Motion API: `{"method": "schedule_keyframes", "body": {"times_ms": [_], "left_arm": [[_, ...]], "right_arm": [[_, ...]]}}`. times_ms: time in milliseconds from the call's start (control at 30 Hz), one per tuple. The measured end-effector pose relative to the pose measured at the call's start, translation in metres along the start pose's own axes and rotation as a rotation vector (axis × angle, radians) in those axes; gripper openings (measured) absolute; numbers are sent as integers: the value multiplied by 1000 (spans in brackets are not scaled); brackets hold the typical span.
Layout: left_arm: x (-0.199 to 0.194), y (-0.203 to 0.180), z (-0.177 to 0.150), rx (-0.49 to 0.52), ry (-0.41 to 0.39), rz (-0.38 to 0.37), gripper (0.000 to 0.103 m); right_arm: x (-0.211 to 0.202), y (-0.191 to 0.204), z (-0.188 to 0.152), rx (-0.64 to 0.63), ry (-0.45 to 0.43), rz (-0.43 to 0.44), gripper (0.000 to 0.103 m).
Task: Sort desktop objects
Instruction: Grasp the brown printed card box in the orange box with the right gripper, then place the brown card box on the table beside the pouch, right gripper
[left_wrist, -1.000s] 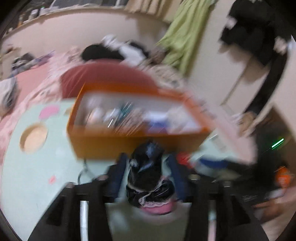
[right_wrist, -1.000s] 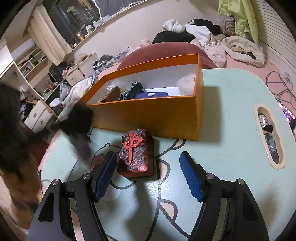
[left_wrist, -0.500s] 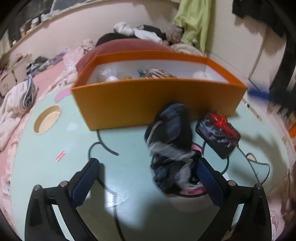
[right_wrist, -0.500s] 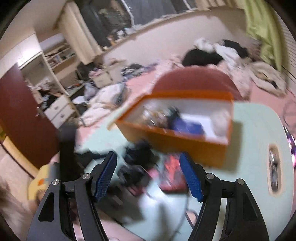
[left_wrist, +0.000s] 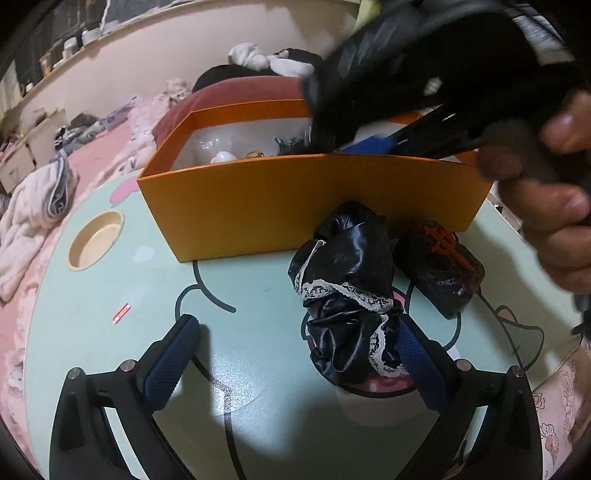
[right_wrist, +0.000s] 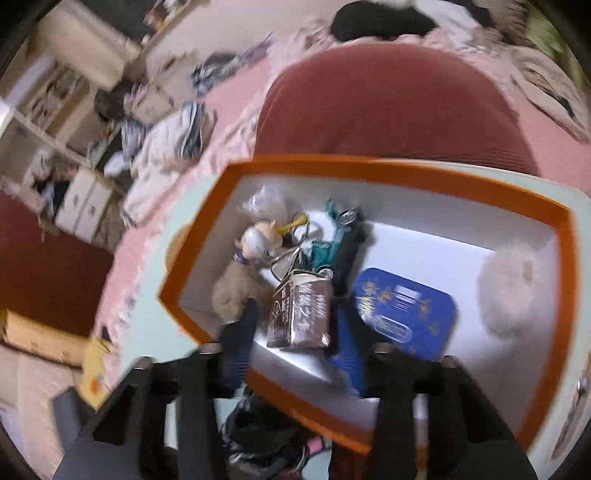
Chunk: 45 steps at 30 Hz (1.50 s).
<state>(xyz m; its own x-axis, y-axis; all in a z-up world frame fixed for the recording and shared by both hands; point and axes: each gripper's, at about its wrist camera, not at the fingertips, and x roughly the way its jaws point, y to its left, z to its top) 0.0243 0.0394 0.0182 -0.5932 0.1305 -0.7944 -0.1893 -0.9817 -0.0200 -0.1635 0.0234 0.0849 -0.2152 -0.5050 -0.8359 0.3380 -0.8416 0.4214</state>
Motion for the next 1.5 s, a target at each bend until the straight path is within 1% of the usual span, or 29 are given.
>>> {"method": "schedule_keyframes", "body": {"times_ms": [33, 67, 133, 200, 267, 367, 433, 467, 533, 600, 667, 700, 800, 867, 933, 967, 1000, 1033, 1067, 1133, 1167, 1200, 1233, 1267, 1300, 1333, 1433, 1467, 1500], "left_arm": [[0, 0, 0, 0, 0, 1, 103], [0, 1, 0, 0, 0, 1, 103], [0, 1, 0, 2, 0, -1, 103], [0, 2, 0, 2, 0, 0, 103], [0, 2, 0, 0, 0, -1, 103], [-1, 5, -1, -16, -3, 4, 103], [-6, 14, -2, -63, -25, -5, 103], [-10, 19, -3, -86, -43, -20, 103], [-18, 30, -4, -131, -86, -57, 103], [-25, 40, -4, -175, -132, -73, 103], [-34, 47, -7, -218, -177, -78, 103], [-39, 53, -5, -243, -205, -85, 103], [-46, 64, 8, -274, -250, -106, 103], [-49, 64, 22, -271, -261, -127, 103], [-53, 63, 40, -265, -273, -175, 100], [-56, 62, 48, -268, -278, -208, 99], [-54, 61, 63, -275, -263, -250, 99], [-54, 61, 69, -276, -246, -270, 99], [-48, 58, 81, -278, -208, -301, 97], [-28, 49, 106, -272, -99, -366, 90], [-21, 45, 112, -267, -63, -380, 89], [-8, 38, 122, -253, 2, -400, 88], [6, 30, 130, -234, 63, -413, 88], [13, 26, 135, -220, 95, -414, 88], [29, 16, 142, -187, 160, -397, 88], [36, 11, 145, -174, 188, -383, 88], [65, -11, 151, -126, 304, -321, 88], [64, -16, 152, -110, 286, -309, 88], [67, -23, 156, -92, 292, -290, 88]], "right_arm": [[4, 0, -1, -2, 5, 15, 26], [4, -2, -2, 4, -7, 47, 19], [2, -6, -5, 11, -16, 73, 19], [-5, -14, -8, 34, -43, 133, 19], [-23, -20, -14, 35, -116, 190, 19], [-56, -24, -26, -2, -241, 227, 19], [-86, -31, -42, -32, -322, 279, 19], [-96, -35, -51, -43, -342, 297, 19], [-108, -41, -63, -60, -346, 317, 19], [-112, -51, -83, -62, -325, 312, 19], [-109, -63, -105, -39, -300, 304, 19], [-105, -63, -110, -25, -284, 307, 20], [-93, -70, -124, 34, -240, 318, 20], [-82, -76, -124, 72, -216, 320, 22], [-70, -74, -121, 105, -210, 374, 23], [-67, -75, -123, 111, -209, 386, 23], [-63, -73, -119, 116, -209, 395, 27], [-58, -70, -115, 116, -206, 389, 30], [-57, -70, -115, 115, -210, 390, 32], [-58, -68, -113, 121, -231, 385, 39], [-62, -68, -113, 128, -250, 366, 46], [-68, -71, -116, 136, -283, 337, 56], [-76, -75, -121, 143, -337, 291, 65], [-82, -78, -125, 145, -373, 268, 68], [-90, -81, -132, 146, -421, 249, 70], [-93, -85, -136, 146, -437, 247, 70], [-92, -96, -144, 167, -407, 241, 70], [-90, -97, -145, 181, -400, 242, 70], [-89, -100, -146, 193, -395, 248, 70]]}}
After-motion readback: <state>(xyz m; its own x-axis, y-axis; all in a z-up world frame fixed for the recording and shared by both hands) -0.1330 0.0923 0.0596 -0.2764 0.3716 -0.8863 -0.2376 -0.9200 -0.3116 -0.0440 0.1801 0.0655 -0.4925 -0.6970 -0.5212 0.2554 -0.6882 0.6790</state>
